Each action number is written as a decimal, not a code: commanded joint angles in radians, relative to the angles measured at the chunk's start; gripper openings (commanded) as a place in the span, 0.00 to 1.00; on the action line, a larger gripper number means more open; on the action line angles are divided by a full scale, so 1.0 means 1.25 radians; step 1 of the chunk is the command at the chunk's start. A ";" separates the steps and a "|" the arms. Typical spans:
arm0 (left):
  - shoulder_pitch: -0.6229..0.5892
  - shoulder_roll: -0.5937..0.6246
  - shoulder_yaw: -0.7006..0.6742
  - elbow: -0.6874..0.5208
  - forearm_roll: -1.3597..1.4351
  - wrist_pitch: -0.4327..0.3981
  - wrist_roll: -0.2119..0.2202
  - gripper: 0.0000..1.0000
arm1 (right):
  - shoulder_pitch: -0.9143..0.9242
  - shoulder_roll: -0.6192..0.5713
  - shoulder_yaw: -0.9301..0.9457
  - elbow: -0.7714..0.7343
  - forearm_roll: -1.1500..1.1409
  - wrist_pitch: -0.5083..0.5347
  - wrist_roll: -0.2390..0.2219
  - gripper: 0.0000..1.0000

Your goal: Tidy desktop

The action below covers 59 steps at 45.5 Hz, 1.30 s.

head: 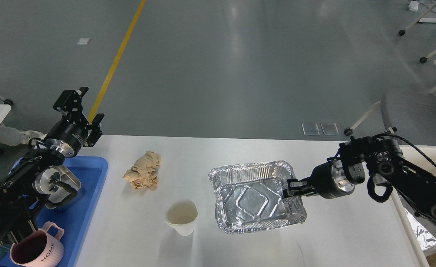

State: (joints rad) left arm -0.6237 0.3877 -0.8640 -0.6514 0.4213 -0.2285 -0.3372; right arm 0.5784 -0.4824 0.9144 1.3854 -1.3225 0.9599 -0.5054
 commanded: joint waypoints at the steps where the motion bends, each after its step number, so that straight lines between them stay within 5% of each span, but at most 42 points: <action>1: -0.004 0.003 0.033 0.000 0.002 0.000 0.006 0.97 | 0.020 0.003 -0.015 -0.001 0.001 -0.001 -0.013 0.00; 17: 0.022 0.048 0.058 0.001 0.037 0.018 0.001 0.97 | 0.092 -0.039 -0.020 -0.009 0.065 0.000 -0.033 0.00; 26: 0.041 0.067 0.082 0.002 0.273 0.146 0.002 0.96 | 0.135 -0.071 -0.034 -0.026 0.166 0.000 -0.040 0.00; 42: 0.069 0.059 0.140 -0.019 0.305 0.144 0.000 0.96 | 0.182 -0.079 -0.065 -0.038 0.298 0.000 -0.048 0.00; 50: 0.067 0.146 0.226 -0.112 0.307 0.142 0.018 0.96 | 0.177 -0.068 -0.074 -0.047 0.293 0.000 -0.048 0.00; 59: 0.027 0.362 0.377 -0.345 0.350 0.096 0.032 0.97 | 0.174 -0.045 -0.077 -0.058 0.258 0.000 -0.047 0.00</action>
State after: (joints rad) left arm -0.5565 0.6891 -0.4926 -0.9261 0.8146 -0.0656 -0.3026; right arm 0.7993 -0.5557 0.8186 1.3235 -0.9705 0.9599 -0.5660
